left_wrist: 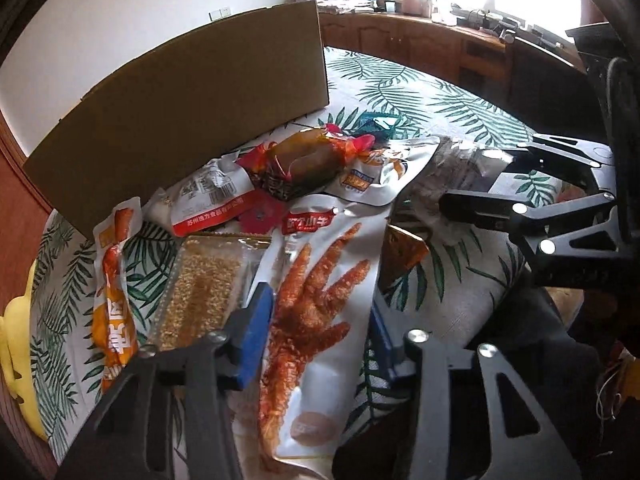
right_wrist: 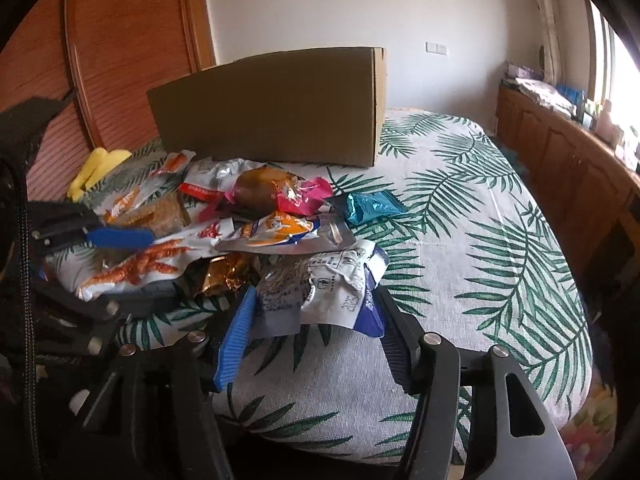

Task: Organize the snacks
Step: 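Close right tool on white blue-edged packet while left tool grasps white red-label packet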

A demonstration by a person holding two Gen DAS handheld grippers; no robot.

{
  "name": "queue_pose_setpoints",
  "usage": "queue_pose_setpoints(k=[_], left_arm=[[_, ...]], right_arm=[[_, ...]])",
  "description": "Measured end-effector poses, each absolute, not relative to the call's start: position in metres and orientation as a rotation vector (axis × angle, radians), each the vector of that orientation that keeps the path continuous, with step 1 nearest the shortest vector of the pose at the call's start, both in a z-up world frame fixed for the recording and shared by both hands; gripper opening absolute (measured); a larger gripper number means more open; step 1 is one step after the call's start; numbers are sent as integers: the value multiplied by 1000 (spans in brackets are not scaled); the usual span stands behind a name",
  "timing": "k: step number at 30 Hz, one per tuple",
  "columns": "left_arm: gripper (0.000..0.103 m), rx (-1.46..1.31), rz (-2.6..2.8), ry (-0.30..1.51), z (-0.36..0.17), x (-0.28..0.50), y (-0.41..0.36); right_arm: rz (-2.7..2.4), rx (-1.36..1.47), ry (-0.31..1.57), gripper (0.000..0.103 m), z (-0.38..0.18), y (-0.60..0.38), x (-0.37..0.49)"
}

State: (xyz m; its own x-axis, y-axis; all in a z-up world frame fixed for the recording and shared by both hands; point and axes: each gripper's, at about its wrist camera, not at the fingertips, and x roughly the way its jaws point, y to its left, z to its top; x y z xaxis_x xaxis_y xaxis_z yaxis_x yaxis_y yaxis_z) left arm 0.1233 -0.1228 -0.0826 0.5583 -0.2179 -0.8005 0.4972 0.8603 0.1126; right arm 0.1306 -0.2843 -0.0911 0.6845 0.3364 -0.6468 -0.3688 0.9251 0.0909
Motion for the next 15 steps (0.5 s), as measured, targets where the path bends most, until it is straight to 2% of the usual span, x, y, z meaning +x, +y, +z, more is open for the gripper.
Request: queue_pose_setpoints(k=[3, 9, 10, 11, 15], left_arm=[[44, 316, -450, 872, -80, 122, -116], [37, 230, -470, 839, -65, 120, -99], [31, 220, -469, 828, -62, 119, -96], [21, 214, -471, 814, -60, 120, -93], [8, 203, -449, 789, -50, 123, -89]], right_arm=[[411, -35, 717, 60, -90, -283, 132], [439, -12, 715, 45, -91, -282, 130], [439, -11, 710, 42, -90, -282, 129], [440, -11, 706, 20, -90, -282, 128], [435, 5, 698, 20, -86, -286, 126]])
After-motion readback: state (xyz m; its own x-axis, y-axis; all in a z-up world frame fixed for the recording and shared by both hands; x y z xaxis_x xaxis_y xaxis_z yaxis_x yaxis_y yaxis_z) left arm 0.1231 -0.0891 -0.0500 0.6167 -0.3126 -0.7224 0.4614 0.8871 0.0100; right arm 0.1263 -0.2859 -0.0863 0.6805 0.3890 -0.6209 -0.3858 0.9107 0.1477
